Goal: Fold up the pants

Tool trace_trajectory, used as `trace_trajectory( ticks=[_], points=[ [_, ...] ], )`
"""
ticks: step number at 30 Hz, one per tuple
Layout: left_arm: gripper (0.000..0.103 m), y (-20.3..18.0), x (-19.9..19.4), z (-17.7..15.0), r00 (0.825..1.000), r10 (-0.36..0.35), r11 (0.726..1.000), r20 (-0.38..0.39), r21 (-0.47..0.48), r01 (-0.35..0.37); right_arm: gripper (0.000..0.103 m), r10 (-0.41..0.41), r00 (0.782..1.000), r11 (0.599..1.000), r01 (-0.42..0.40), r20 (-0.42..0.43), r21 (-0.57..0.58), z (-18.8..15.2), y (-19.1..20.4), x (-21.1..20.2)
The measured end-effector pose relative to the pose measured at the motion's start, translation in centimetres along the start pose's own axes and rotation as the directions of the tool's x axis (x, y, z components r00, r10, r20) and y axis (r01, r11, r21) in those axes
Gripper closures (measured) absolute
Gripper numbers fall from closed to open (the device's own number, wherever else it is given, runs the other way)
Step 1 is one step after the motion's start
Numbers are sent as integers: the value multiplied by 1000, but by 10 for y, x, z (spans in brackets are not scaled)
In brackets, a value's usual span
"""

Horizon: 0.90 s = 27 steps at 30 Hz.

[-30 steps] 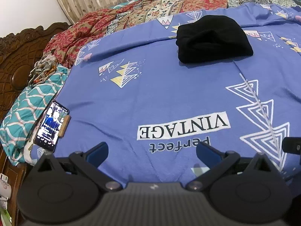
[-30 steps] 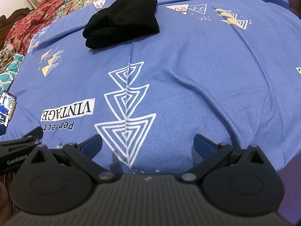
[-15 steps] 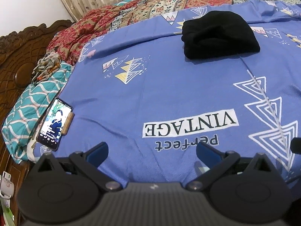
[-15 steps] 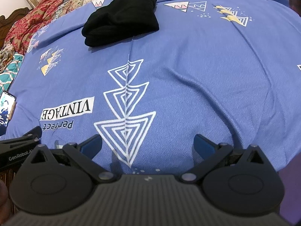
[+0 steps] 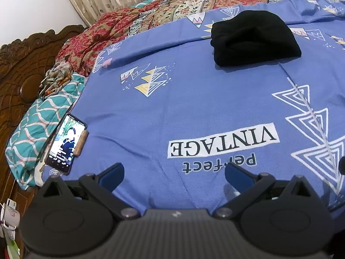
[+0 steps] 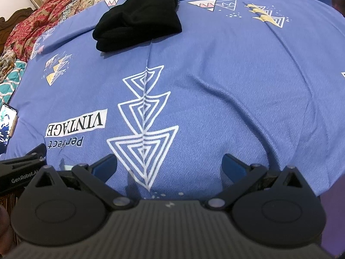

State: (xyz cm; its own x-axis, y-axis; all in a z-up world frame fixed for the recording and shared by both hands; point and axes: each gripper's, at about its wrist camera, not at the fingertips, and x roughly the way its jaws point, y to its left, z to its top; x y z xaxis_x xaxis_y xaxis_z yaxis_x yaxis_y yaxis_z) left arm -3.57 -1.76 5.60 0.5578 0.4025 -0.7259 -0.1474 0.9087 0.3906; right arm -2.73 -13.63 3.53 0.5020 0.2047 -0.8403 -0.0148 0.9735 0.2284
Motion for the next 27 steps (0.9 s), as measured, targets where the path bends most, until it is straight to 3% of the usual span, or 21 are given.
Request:
trace_trajectory(
  ticks=[20,27],
  points=[
    [0,0,4,0,1000,-17,1000,-17,15,18,0,-2,1000,1000,2,2,0,1,0,-1],
    [0,0,6,6,999,-22,1000,-24,14,23,0,-5,999,1000,5,42,19,8,-8,-9]
  ],
)
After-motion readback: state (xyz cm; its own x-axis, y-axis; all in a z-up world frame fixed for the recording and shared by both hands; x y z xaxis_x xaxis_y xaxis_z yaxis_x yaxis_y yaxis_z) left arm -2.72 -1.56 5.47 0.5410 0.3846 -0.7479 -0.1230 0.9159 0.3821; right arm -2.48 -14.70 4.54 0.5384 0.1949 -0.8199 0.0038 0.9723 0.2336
